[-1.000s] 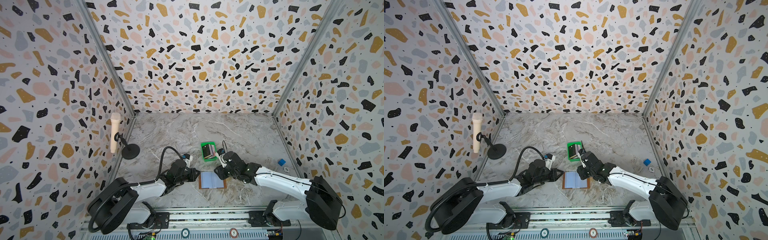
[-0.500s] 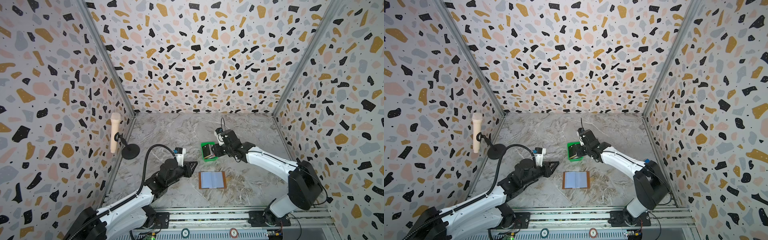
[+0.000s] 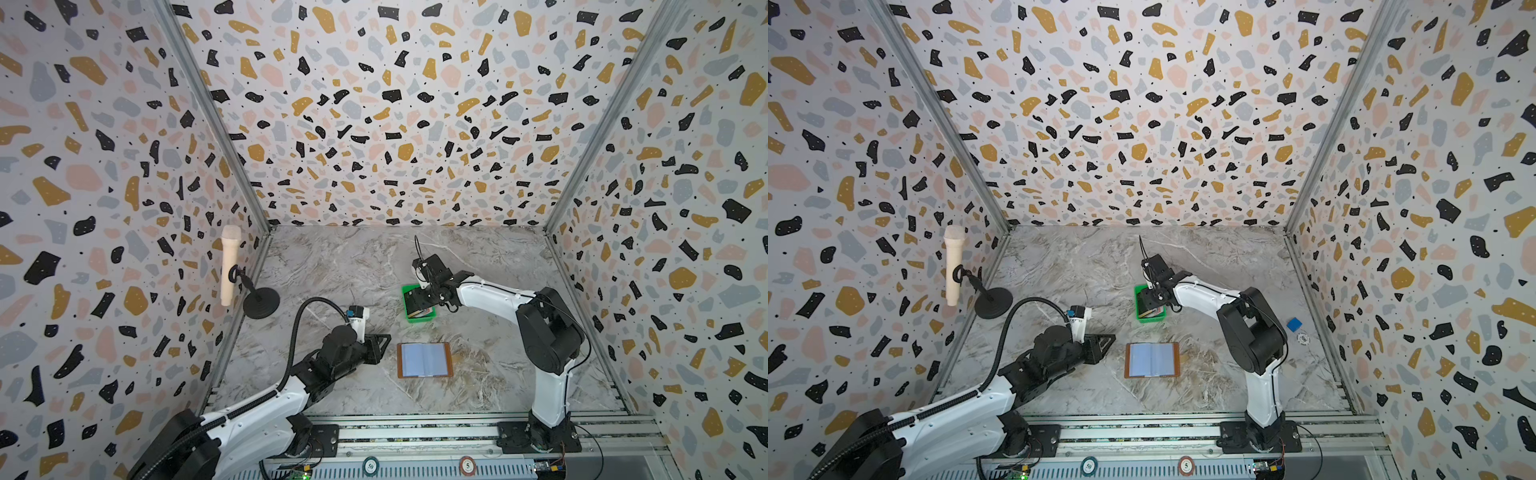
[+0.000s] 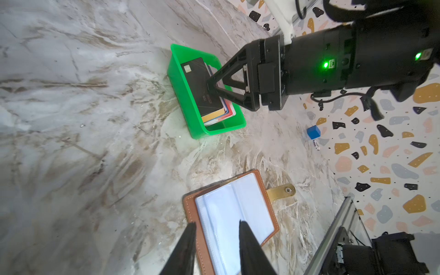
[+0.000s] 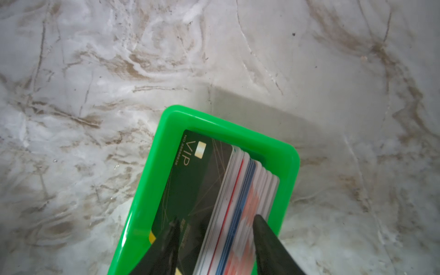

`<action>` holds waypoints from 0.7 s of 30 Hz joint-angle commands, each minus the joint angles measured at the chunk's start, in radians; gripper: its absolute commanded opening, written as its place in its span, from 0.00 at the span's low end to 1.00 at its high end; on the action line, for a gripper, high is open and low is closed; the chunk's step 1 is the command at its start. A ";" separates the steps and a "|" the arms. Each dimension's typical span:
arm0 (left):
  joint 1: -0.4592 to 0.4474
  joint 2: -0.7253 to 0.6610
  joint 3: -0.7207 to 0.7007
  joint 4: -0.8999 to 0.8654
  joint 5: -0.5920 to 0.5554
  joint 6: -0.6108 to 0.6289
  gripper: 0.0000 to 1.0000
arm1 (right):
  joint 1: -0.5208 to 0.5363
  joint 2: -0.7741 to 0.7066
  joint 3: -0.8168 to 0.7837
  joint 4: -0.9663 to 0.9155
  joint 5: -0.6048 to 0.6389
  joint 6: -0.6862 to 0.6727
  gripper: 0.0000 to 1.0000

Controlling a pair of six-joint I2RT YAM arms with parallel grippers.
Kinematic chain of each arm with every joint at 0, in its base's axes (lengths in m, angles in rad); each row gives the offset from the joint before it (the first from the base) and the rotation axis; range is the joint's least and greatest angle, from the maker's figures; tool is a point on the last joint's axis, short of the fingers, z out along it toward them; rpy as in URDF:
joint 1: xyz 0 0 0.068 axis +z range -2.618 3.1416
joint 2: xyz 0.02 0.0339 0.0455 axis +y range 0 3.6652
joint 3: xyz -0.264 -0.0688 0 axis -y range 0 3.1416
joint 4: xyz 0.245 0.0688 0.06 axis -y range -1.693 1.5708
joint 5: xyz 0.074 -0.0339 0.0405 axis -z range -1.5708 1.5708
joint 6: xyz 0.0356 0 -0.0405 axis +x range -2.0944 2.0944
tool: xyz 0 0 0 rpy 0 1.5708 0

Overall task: Insert credit cards into a card holder
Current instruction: Pick up the credit card from the storage box.

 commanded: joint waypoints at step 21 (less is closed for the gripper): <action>0.121 0.600 0.340 0.312 -0.006 -0.044 0.36 | 0.012 0.073 0.065 -0.065 0.124 -0.071 0.78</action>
